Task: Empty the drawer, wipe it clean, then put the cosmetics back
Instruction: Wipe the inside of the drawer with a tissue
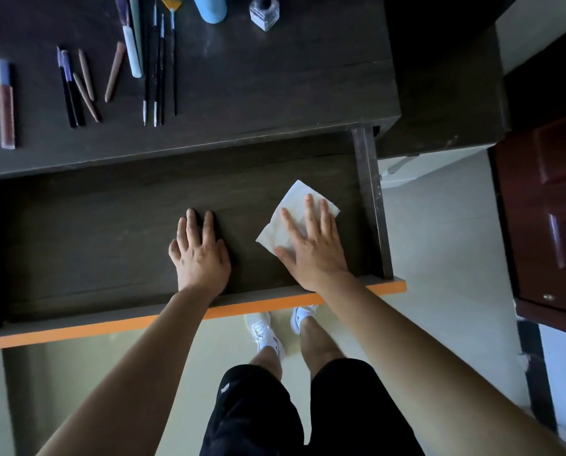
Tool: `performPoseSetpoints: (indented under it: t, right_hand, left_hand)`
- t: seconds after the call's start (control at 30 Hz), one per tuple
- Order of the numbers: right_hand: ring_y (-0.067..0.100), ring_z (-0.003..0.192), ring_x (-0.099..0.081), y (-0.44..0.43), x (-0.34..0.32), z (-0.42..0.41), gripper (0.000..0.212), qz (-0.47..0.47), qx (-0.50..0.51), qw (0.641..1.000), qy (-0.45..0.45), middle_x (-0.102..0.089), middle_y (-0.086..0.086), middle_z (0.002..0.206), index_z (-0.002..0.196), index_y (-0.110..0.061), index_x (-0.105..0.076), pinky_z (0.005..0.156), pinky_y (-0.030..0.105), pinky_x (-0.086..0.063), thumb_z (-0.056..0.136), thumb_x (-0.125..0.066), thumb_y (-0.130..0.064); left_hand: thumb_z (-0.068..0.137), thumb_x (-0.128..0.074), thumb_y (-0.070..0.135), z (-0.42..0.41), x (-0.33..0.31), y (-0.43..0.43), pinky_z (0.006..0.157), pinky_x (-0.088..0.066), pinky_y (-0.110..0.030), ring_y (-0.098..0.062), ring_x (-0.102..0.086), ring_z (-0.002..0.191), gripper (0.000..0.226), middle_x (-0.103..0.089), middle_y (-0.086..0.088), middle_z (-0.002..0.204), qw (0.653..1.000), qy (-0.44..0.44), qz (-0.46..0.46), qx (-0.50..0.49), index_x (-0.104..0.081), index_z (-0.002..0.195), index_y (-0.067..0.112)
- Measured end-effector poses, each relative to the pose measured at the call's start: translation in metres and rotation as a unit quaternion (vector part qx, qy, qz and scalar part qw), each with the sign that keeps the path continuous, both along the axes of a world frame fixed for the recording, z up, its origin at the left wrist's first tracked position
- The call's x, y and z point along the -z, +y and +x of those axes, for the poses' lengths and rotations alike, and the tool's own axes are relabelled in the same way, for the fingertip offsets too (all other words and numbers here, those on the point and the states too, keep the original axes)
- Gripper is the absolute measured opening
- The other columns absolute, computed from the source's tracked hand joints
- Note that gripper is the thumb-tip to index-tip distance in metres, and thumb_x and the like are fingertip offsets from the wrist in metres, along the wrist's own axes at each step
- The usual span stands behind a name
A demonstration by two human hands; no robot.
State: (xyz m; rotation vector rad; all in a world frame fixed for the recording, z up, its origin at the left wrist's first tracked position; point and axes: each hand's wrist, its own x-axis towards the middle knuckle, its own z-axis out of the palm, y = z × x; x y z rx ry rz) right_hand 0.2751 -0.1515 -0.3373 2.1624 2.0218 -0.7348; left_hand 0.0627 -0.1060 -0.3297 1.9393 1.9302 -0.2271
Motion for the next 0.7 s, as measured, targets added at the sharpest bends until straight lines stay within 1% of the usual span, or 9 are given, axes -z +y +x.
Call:
performPoseSetpoints:
  t: [0.1,0.17,0.2,0.27,0.33,0.4,0.5,0.53,0.7]
  right_hand:
    - [0.039,0.15,0.008,-0.006,-0.006,0.001,0.075,0.0,-0.001,1.0,-0.002,0.012,0.014,0.165,0.157,-0.036,-0.011,0.121,0.051,-0.006,0.095,-0.046,-0.059]
    - [0.04,0.15,-0.004,-0.005,-0.008,0.0,0.072,0.005,0.014,1.0,-0.004,-0.002,0.016,0.165,0.155,-0.036,-0.023,0.118,0.051,-0.016,0.092,-0.051,-0.059]
    - [0.041,0.147,-0.015,-0.003,-0.009,-0.001,0.068,0.016,0.027,1.0,-0.003,-0.014,0.017,0.162,0.15,-0.034,-0.035,0.115,0.052,-0.025,0.09,-0.054,-0.059]
    - [0.038,0.131,-0.04,0.0,-0.011,-0.007,0.048,0.059,0.055,0.997,0.015,-0.041,0.016,0.144,0.129,-0.028,-0.059,0.101,0.049,-0.043,0.086,-0.063,-0.049]
    - [0.034,0.109,-0.05,0.0,-0.014,-0.013,0.025,0.099,0.099,0.989,0.054,-0.053,0.011,0.121,0.105,-0.019,-0.068,0.083,0.046,-0.052,0.082,-0.069,-0.03]
    - [0.031,0.102,-0.052,-0.001,-0.018,-0.018,0.016,0.103,0.137,0.98,0.102,-0.055,0.009,0.111,0.096,-0.012,-0.068,0.076,0.041,-0.053,0.081,-0.068,-0.016]
    - [0.024,0.102,-0.055,-0.002,-0.029,-0.018,0.02,0.077,0.199,0.967,0.138,-0.057,0.006,0.11,0.103,-0.012,-0.068,0.08,0.023,-0.04,0.085,-0.064,-0.02]
    - [0.023,0.101,-0.056,-0.002,-0.036,-0.017,0.021,0.079,0.216,0.963,0.143,-0.057,0.005,0.109,0.104,-0.012,-0.067,0.08,0.02,-0.036,0.086,-0.063,-0.021]
    - [0.019,0.101,-0.058,0.002,-0.088,-0.003,0.021,0.124,0.234,0.955,0.132,-0.057,0.001,0.114,0.105,-0.016,-0.065,0.082,0.02,-0.04,0.088,-0.06,-0.027]
  left_hand:
    - [0.098,-0.041,0.028,-0.003,0.0,-0.003,0.114,-0.015,-0.052,-0.031,-0.007,0.148,0.058,-0.008,-0.011,0.162,1.0,-0.007,-0.002,0.005,-0.024,0.153,0.019]
    - [0.098,-0.041,0.028,-0.005,0.0,-0.003,0.114,-0.014,-0.052,-0.031,-0.006,0.148,0.058,-0.007,-0.011,0.162,1.0,-0.012,-0.006,0.011,-0.024,0.153,0.019]
    - [0.098,-0.041,0.028,-0.005,-0.001,-0.003,0.114,-0.014,-0.051,-0.031,-0.006,0.149,0.059,-0.006,-0.011,0.162,1.0,-0.015,-0.008,0.015,-0.024,0.153,0.019]
    - [0.097,-0.043,0.027,-0.009,-0.003,-0.002,0.115,-0.014,-0.051,-0.031,-0.004,0.149,0.06,-0.005,-0.012,0.162,0.999,-0.019,-0.016,0.029,-0.023,0.153,0.019]
    - [0.095,-0.045,0.025,-0.015,-0.007,-0.001,0.115,-0.014,-0.051,-0.03,-0.003,0.149,0.062,-0.005,-0.012,0.162,0.998,-0.023,-0.028,0.047,-0.023,0.153,0.019]
    - [0.093,-0.047,0.023,-0.021,-0.013,0.0,0.116,-0.015,-0.05,-0.03,-0.003,0.149,0.064,-0.005,-0.011,0.162,0.997,-0.026,-0.042,0.062,-0.024,0.152,0.02]
    - [0.094,-0.046,0.023,-0.03,-0.025,0.002,0.116,-0.017,-0.05,-0.028,-0.004,0.148,0.062,-0.007,-0.01,0.162,0.995,-0.032,-0.063,0.068,-0.025,0.152,0.02]
    - [0.094,-0.045,0.022,-0.034,-0.029,0.003,0.116,-0.018,-0.051,-0.028,-0.004,0.148,0.061,-0.008,-0.009,0.162,0.995,-0.036,-0.063,0.072,-0.026,0.151,0.019]
    - [0.096,-0.045,0.023,-0.03,-0.066,0.017,0.116,-0.019,-0.051,-0.029,-0.003,0.149,0.059,-0.008,-0.01,0.162,0.989,-0.05,-0.02,0.138,-0.026,0.151,0.018]
